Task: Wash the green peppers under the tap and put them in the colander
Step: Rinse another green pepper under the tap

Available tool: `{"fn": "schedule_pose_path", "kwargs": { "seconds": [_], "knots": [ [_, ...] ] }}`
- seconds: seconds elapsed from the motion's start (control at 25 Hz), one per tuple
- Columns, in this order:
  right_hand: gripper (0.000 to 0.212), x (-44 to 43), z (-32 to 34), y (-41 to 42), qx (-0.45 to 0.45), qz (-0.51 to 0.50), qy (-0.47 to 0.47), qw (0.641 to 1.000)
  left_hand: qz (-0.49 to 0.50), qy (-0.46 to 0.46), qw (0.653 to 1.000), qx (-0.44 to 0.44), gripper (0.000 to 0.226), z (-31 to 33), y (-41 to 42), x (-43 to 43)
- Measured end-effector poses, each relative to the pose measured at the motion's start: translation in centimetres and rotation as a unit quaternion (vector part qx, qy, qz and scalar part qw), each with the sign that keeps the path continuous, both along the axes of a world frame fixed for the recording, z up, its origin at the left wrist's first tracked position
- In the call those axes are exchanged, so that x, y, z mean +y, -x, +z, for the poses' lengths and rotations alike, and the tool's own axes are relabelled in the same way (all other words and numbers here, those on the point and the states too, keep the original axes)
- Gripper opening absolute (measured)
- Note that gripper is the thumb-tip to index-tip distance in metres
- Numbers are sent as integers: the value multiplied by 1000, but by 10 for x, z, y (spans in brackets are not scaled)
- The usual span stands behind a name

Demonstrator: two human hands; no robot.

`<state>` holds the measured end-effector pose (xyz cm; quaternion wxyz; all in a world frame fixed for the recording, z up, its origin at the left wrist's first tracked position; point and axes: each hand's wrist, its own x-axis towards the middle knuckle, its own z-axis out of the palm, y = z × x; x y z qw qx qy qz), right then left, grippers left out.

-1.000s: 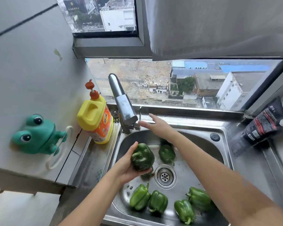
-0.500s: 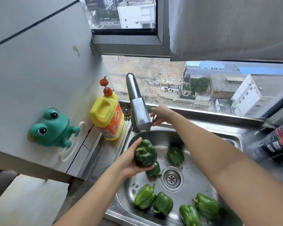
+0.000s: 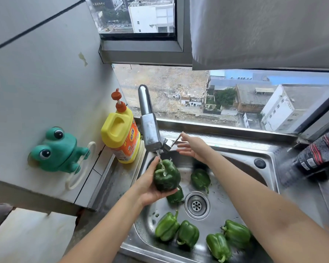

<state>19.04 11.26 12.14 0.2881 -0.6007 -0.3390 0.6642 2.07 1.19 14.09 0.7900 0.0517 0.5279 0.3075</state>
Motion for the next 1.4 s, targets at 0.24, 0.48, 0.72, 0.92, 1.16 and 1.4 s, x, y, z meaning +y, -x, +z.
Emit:
{"fn": "schedule_pose_path", "kwargs": {
  "seconds": [0.24, 0.48, 0.72, 0.92, 1.16, 1.4],
  "knots": [
    [31, -108, 11, 33, -5, 31, -161, 986, 95, -39, 994, 38, 48, -9, -10, -3],
    [35, -126, 15, 56, -74, -81, -260, 959, 54, -166, 982, 73, 39, 17, -27, -13],
    [27, -92, 40, 50, -106, -60, -179, 976, 10, -262, 952, 157, 33, 20, -32, -13],
    [52, -97, 31, 50, 93, -39, -201, 974, -1, -295, 941, 166, 22, 33, -26, 2],
    [45, -85, 48, 17, 127, 48, -115, 984, -88, -278, 937, 192, 18, 45, -23, 9],
    [41, -76, 82, 4, 56, 214, -94, 971, -224, -222, 947, 67, 24, 57, -1, -1]
  ]
}}
